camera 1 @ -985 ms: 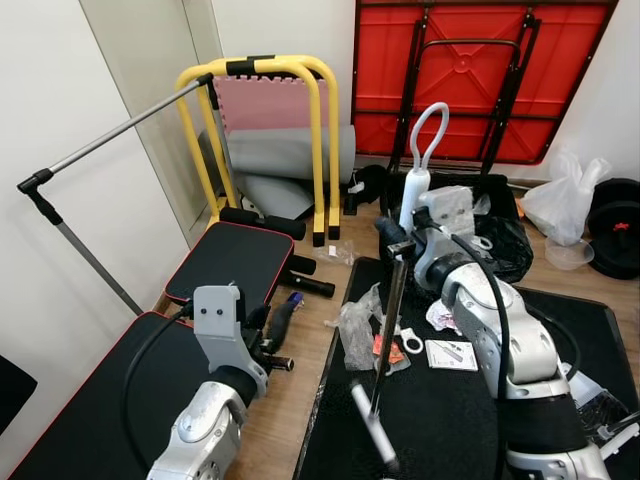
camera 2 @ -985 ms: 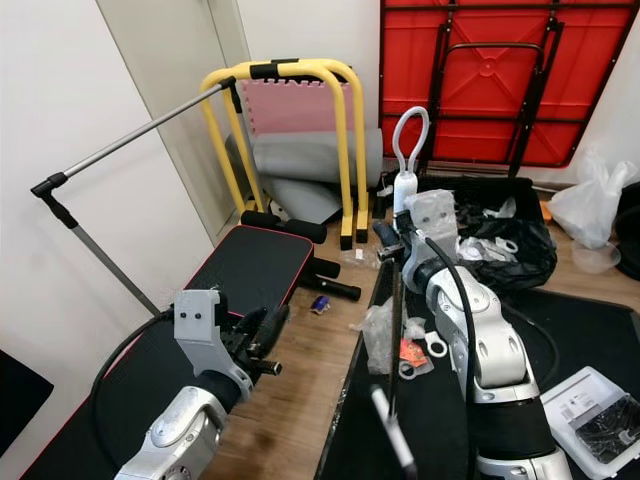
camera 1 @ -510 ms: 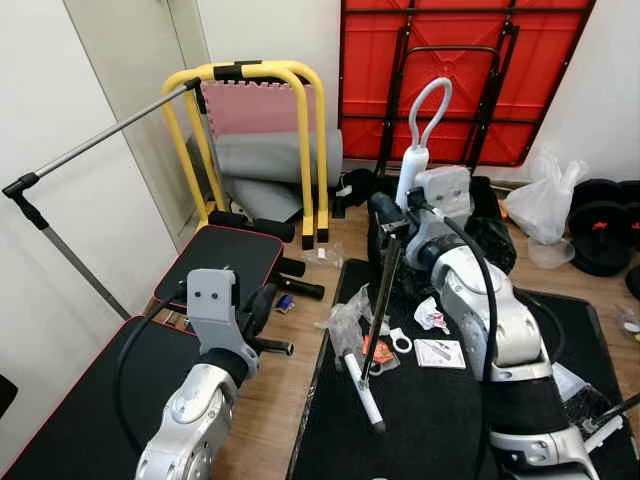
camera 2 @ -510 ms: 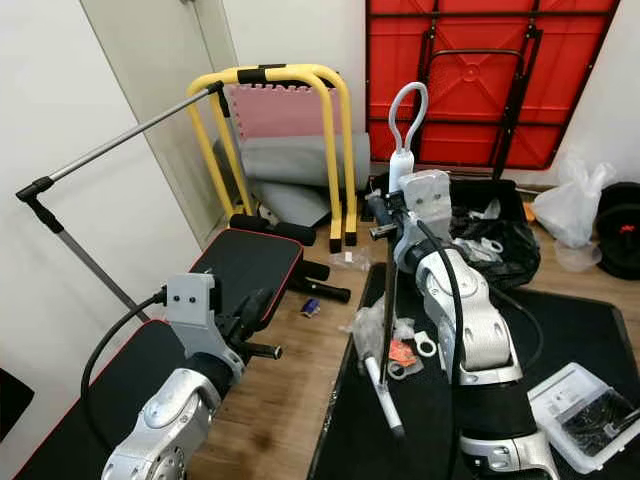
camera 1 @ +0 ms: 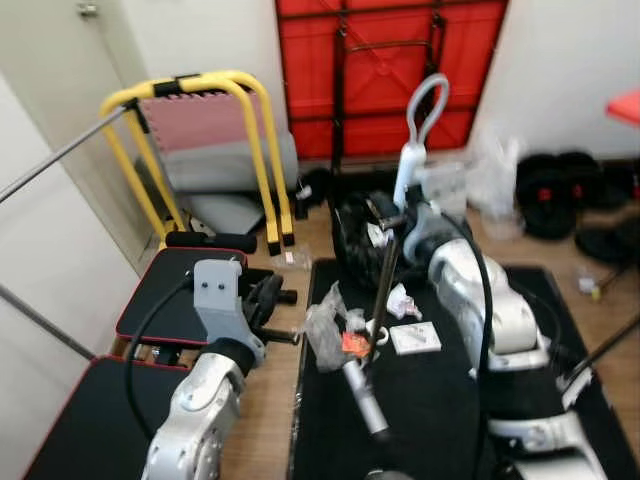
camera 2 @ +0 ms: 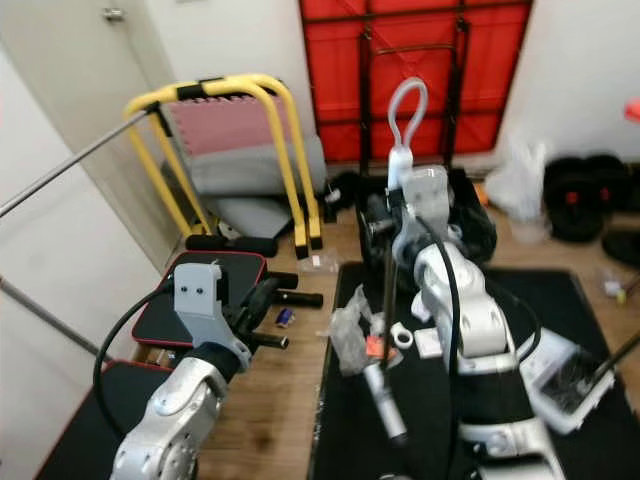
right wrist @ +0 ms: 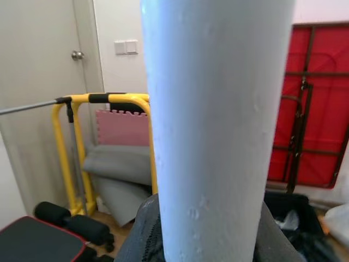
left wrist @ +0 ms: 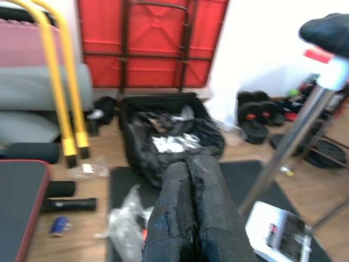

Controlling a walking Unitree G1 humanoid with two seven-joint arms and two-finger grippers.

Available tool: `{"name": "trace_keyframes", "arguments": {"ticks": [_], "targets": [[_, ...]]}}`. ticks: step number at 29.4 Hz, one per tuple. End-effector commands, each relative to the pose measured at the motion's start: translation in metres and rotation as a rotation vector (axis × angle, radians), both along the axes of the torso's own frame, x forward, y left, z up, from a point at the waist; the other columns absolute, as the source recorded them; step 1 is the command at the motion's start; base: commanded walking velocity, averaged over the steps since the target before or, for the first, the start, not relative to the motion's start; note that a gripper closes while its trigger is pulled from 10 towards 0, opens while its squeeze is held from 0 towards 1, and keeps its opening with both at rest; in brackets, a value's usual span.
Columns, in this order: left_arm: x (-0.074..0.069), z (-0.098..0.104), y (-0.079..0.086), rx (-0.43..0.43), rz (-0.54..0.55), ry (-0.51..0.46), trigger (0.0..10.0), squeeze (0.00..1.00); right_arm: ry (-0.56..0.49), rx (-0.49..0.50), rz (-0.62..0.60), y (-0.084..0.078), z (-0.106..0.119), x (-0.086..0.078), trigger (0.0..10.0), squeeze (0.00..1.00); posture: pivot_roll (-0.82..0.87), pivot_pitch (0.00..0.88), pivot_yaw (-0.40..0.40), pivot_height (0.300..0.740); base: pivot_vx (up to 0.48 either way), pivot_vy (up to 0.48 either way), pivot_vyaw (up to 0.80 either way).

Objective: Sweep floor

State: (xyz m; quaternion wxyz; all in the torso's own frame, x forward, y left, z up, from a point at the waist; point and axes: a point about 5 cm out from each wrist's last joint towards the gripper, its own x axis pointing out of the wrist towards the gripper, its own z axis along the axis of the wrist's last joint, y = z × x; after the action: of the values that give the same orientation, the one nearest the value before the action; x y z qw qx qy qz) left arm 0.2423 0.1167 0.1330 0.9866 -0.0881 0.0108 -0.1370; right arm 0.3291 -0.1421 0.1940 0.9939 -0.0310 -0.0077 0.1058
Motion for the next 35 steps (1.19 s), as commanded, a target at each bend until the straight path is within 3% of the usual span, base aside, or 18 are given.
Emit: {"name": "trace_keyframes", "arguments": {"ticks": [1,12,20,35], "targets": [[0.001,-0.004,0.005,0.02,0.027,0.015,10.0,0.0,-0.069,0.046,0.055,0.013,0.015,0.001,10.0,0.0,-0.23,0.0,0.006,0.74,0.262,0.0,-0.48],[0.002,-0.005,0.005,0.018,0.015,0.011,10.0,0.0,-0.082,0.077,0.025,0.009,0.02,0.004,10.0,0.0,-0.23,0.0,0.007,0.74,0.263,0.0,-0.18],[0.001,-0.006,0.002,0.012,0.002,0.014,10.0,0.0,-0.113,0.105,0.035,0.01,0.027,0.003,10.0,0.0,-0.23,0.0,0.01,0.74,0.264,0.0,-0.8],[-0.003,-0.008,0.003,0.012,-0.006,0.02,10.0,0.0,-0.165,0.148,0.021,0.004,0.034,0.001,10.0,0.0,-0.22,0.0,0.01,0.74,0.263,0.0,0.0]]}}
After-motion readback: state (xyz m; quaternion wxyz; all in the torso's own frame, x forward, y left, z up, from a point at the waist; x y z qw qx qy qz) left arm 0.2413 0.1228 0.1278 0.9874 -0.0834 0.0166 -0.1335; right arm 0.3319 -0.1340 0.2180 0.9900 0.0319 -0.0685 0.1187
